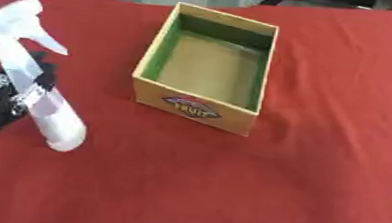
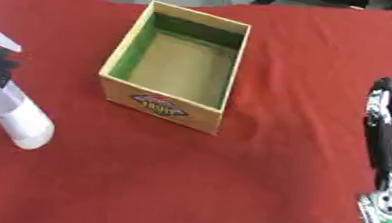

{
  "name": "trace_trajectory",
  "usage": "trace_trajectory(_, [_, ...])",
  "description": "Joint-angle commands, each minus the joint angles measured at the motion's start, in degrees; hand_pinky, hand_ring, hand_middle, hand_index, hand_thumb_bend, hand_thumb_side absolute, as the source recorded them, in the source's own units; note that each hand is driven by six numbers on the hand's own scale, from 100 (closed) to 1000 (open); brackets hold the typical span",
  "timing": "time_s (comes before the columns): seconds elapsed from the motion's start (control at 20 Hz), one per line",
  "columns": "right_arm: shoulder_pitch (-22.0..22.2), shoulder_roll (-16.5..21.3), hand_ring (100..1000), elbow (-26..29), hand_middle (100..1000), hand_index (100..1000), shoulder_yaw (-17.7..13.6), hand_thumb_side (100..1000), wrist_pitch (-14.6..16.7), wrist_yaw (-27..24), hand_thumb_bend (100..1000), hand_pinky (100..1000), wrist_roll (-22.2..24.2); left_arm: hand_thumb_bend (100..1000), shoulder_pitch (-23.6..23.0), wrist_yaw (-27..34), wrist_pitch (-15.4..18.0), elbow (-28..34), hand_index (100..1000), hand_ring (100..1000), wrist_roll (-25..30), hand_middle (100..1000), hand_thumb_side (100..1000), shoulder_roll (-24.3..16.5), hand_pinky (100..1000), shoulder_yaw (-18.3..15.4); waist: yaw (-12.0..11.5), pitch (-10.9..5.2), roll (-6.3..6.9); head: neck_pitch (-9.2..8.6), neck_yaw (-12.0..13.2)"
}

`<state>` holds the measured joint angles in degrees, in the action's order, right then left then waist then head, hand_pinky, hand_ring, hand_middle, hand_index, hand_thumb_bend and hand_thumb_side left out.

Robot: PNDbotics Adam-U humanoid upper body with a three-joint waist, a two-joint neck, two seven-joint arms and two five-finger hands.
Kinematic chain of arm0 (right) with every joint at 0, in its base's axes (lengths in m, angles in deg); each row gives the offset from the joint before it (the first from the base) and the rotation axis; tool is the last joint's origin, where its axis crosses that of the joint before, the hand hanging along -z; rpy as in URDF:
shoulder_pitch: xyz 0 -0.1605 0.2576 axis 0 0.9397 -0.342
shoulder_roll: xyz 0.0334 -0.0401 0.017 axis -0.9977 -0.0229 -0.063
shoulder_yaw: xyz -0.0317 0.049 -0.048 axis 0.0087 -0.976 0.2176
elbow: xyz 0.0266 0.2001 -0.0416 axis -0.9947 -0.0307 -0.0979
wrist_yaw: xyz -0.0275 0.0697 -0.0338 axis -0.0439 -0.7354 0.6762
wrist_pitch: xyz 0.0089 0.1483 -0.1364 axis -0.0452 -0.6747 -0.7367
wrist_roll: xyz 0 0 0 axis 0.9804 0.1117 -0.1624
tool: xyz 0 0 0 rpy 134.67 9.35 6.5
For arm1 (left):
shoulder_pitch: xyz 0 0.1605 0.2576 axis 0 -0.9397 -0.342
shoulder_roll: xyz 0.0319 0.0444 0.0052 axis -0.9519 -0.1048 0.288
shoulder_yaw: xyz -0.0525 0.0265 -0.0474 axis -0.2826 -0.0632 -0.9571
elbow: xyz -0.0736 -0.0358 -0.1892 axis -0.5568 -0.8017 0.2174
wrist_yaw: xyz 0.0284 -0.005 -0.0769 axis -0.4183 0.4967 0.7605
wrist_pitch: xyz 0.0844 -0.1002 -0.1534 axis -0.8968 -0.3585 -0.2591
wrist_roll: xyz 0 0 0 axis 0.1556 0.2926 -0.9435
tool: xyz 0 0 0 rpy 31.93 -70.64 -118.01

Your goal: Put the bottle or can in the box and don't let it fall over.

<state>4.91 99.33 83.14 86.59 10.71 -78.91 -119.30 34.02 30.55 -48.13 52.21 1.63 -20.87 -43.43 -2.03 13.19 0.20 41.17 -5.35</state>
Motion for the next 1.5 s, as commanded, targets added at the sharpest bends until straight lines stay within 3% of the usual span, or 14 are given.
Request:
trace_trajectory(0.05, [-0.3,0.6,739,1.3,713,903,-0.3,799,0.2,-0.3,100,888,0.0,272,0.3,1.3,0.4,0.0,848,1000,0.3,1000,768,-0.5,826,0.1,0.1,-0.49,-0.08,-0.78,0.0])
trace_trajectory(0.65, [-0.5,0.3,738,1.3,712,901,-0.2,801,0.0,-0.2,100,889,0.0,228,0.2,3.3,3.3,-3.3,843,1000,-0.2,1000,730,-0.1,872,0.5,0.5,-0.13,-0.22,-1.6,0.2])
trace_trajectory(0.95, [-0.7,0.2,736,1.3,709,898,-0.2,803,-0.2,-0.2,100,889,0.0,158,0.0,3.5,5.9,-5.0,806,1000,-1.7,1000,691,0.1,934,0.8,0.6,0.09,-0.3,-1.95,0.2])
trace_trajectory(1.15, [-0.8,0.1,735,1.3,709,897,-0.2,803,-0.3,-0.2,100,889,0.0,100,-0.2,4.0,7.5,-6.6,782,1000,-2.4,1000,672,0.3,917,1.2,0.6,0.21,-0.37,-2.06,0.3])
trace_trajectory(1.45, [-0.8,0.0,734,1.3,707,896,-0.1,803,-0.3,-0.2,100,890,0.0,100,0.0,5.2,8.7,-8.9,642,1000,-3.5,1000,635,0.5,865,1.7,0.7,0.25,-0.5,-2.14,0.4])
trace_trajectory(1.5, [-0.8,0.0,734,1.3,707,896,-0.1,803,-0.2,-0.2,100,890,0.0,100,0.0,5.3,8.8,-9.1,584,1000,-3.7,960,621,0.5,858,1.8,0.8,0.24,-0.52,-2.15,0.4])
